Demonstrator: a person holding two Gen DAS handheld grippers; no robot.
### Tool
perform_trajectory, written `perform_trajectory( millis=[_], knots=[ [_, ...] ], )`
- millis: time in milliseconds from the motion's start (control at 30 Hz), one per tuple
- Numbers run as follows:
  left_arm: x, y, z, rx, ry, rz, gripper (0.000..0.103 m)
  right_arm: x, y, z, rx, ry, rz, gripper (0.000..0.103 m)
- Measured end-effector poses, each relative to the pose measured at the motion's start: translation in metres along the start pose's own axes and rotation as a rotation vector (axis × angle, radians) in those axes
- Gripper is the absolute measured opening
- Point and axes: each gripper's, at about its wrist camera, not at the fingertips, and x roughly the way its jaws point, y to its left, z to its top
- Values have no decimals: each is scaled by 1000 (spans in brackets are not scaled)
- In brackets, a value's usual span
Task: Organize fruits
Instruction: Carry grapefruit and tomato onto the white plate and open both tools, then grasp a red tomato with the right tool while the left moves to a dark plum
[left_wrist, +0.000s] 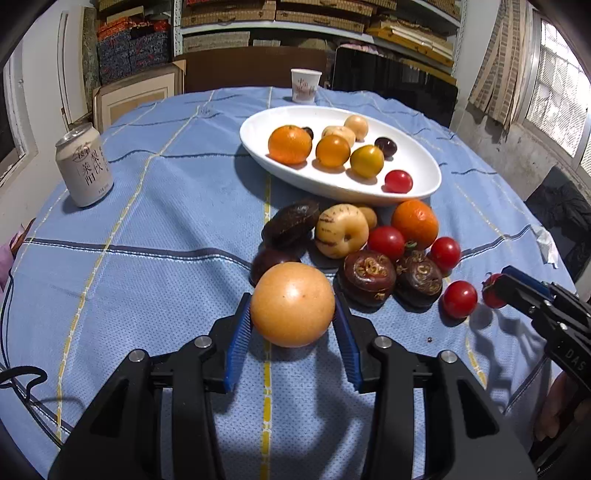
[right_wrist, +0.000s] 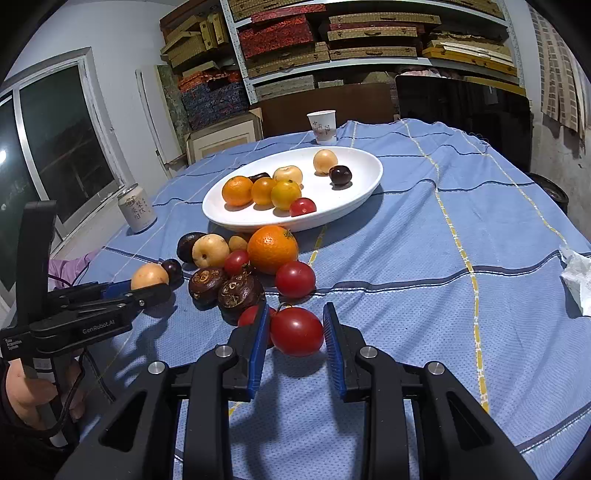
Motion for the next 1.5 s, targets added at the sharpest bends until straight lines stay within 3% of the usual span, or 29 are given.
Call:
perform_trajectory(
  millis=[367,667,833,1067,1100,1167,1233,1367,1500],
  knots=[
    [-16,-2,7,7,-32,-15,42,-7,2,7,-11,-5,-10,30],
    [-20,-15,72,54,-87,-44,42,-23,-2,77,-54,-92,-11,30],
    [12,-27,105,65,-49,-48,42,10,-10,121,-81,-77,-23,30],
    [65,-36,120,77,41,-32,43,83,-27,144,-40,9,-45,30],
    [67,-39,121,84,45,-28,45,88,-28,145,-38,11,-51,32],
    [62,-41,121,89,17,-31,65,92,-28,147,-28,8,-57,44],
    [51,-40,120,88,-24,-22,75,88,-26,148,-25,-12,-54,45],
    [23,-30,113,53,-66,-34,78,63,-24,141,-24,-41,-47,45],
    [-8,-15,82,23,-109,-39,88,30,-18,114,-45,-45,-19,46]
  ],
)
